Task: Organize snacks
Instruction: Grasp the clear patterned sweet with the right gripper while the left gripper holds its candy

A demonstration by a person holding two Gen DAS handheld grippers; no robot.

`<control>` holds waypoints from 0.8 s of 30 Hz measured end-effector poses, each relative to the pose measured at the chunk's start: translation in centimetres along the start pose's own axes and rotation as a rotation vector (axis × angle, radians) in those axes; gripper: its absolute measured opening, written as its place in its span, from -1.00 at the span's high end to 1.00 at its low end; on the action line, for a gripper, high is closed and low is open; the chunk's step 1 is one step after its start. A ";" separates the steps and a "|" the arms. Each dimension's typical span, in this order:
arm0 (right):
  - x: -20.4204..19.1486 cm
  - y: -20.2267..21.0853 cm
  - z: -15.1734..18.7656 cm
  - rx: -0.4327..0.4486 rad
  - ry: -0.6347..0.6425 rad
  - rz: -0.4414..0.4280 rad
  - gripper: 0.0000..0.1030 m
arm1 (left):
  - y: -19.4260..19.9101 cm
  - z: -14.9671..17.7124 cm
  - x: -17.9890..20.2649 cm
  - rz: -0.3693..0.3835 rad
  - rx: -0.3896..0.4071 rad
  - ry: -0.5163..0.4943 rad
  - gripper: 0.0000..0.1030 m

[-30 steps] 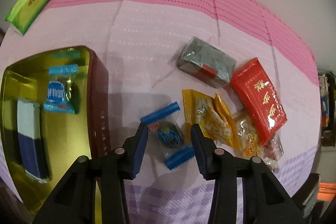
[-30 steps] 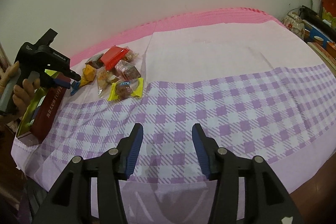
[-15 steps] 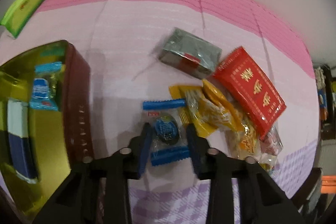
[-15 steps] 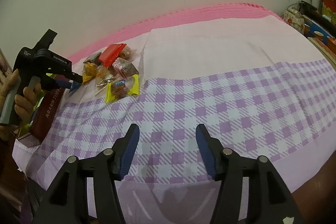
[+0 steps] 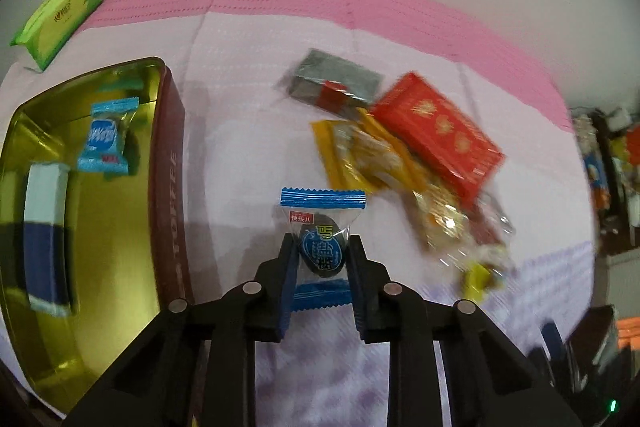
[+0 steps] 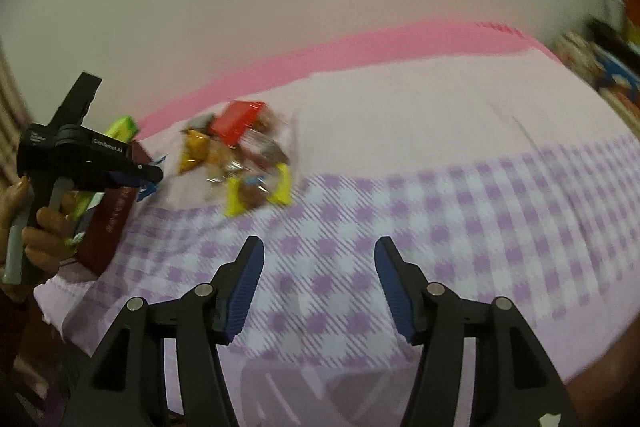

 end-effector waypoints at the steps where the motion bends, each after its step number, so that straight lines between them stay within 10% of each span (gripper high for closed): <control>1: -0.6 -0.3 -0.6 -0.003 0.028 -0.024 -0.08 | 0.8 0.4 0.4 0.007 0.010 -0.015 0.52; 7: -4.6 -3.6 -5.5 -0.015 0.242 -0.155 -0.02 | 4.0 2.9 1.2 0.036 0.034 -0.071 0.52; 10: -6.3 -6.6 -6.9 -0.068 0.372 -0.150 0.36 | 5.2 3.5 1.1 0.047 0.042 -0.081 0.52; 24: -7.6 -12.5 -8.2 -0.205 0.487 -0.151 0.44 | 7.6 4.8 2.1 0.053 0.069 -0.131 0.52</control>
Point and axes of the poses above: each gripper's, at about its wrist camera, not at the fingertips, and y roughly against the way its jaws point, x to its right, z to its underside, the point moved 6 cm from there along -y, roughly the way its jaws point, and after that the axes turned 5 degrees about z, right-handed, at the moved point
